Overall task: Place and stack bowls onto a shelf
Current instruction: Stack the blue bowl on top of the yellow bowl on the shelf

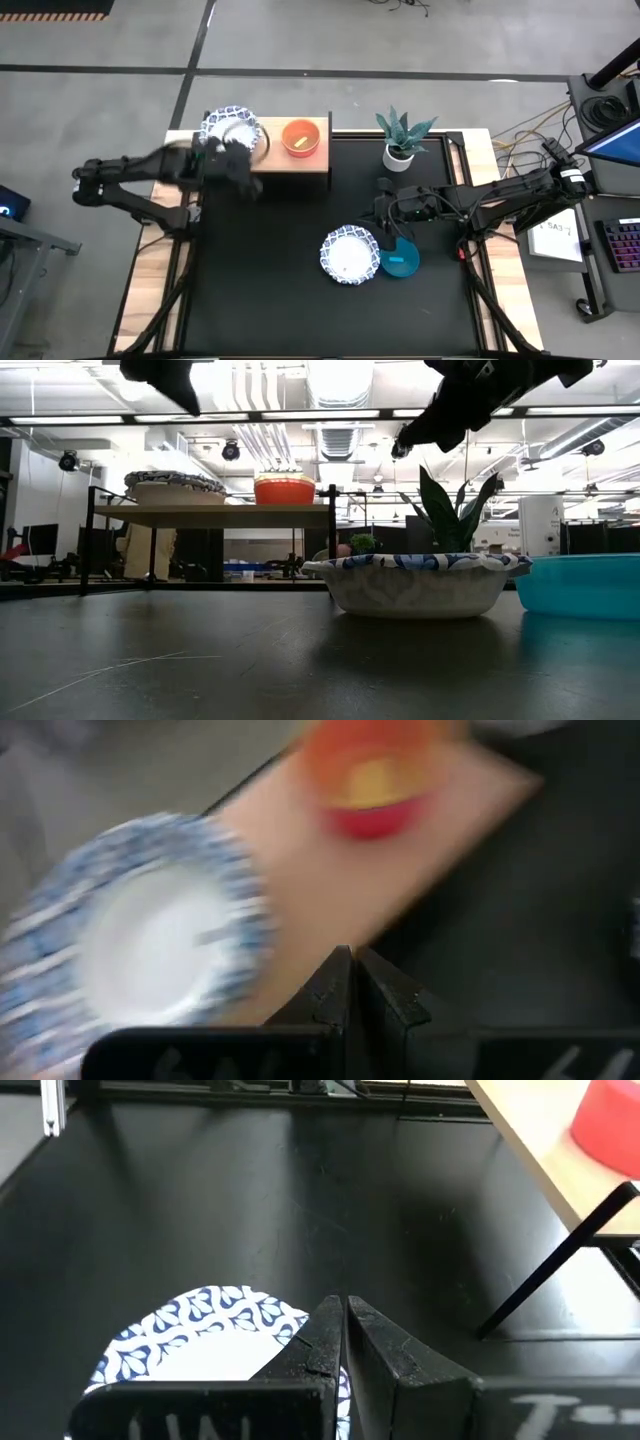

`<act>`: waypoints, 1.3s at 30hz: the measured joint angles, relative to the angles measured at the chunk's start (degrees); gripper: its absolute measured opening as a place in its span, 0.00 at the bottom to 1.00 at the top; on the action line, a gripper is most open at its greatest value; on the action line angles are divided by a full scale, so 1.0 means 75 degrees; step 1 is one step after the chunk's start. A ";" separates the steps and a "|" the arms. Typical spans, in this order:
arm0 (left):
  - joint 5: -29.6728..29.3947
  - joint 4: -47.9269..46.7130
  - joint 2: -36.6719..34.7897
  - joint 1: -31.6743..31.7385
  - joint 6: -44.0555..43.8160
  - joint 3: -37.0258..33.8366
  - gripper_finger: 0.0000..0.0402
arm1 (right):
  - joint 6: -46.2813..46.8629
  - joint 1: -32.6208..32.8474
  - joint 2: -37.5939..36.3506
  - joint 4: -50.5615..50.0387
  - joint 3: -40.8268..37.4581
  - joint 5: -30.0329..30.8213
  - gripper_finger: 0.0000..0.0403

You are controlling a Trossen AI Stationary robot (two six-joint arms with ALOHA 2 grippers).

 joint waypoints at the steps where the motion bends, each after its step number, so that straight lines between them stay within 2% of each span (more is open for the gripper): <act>1: -0.0003 0.0381 -0.0092 -0.0460 0.0042 -0.0234 0.00 | 0.0078 -0.0002 0.0000 -0.0030 0.0035 0.0000 0.02; 8: 0.0005 0.3870 -0.0507 -0.3009 0.1588 -0.2380 0.00 | 0.1066 -0.0003 0.0062 -0.1369 0.0608 -0.0016 0.02; 11: 0.0012 0.5137 -0.0514 -0.3601 0.2170 -0.3216 0.00 | 0.1518 0.0000 0.0197 -0.2253 0.1033 -0.0087 0.02; 15: 0.0012 0.6135 -0.0509 -0.3809 0.2271 -0.3972 0.00 | 0.2215 -0.0002 0.0568 -0.3849 0.1760 -0.0433 0.02; 19: -0.0005 0.6299 -0.0525 -0.3801 0.2166 -0.4360 0.00 | 0.2933 0.0077 0.1084 -0.5574 0.2385 -0.1353 0.02; 23: -0.0009 0.6342 -0.0555 -0.3802 0.2163 -0.4512 0.00 | 0.2902 0.0490 0.1485 -0.6724 0.2512 -0.2342 0.02; 27: -0.0009 0.6372 -0.0555 -0.3802 0.2163 -0.4534 0.00 | 0.2865 0.1081 0.1702 -0.6799 0.2218 -0.2416 0.02; 32: -0.0016 0.6504 -0.0555 -0.3802 0.2168 -0.4532 0.00 | 0.3395 0.1756 0.2032 -0.6580 0.1972 -0.2401 0.03; 39: -0.0017 0.6541 -0.0555 -0.3802 0.2218 -0.4481 0.00 | 0.4248 0.2356 0.2480 -0.6365 0.2007 -0.2397 0.18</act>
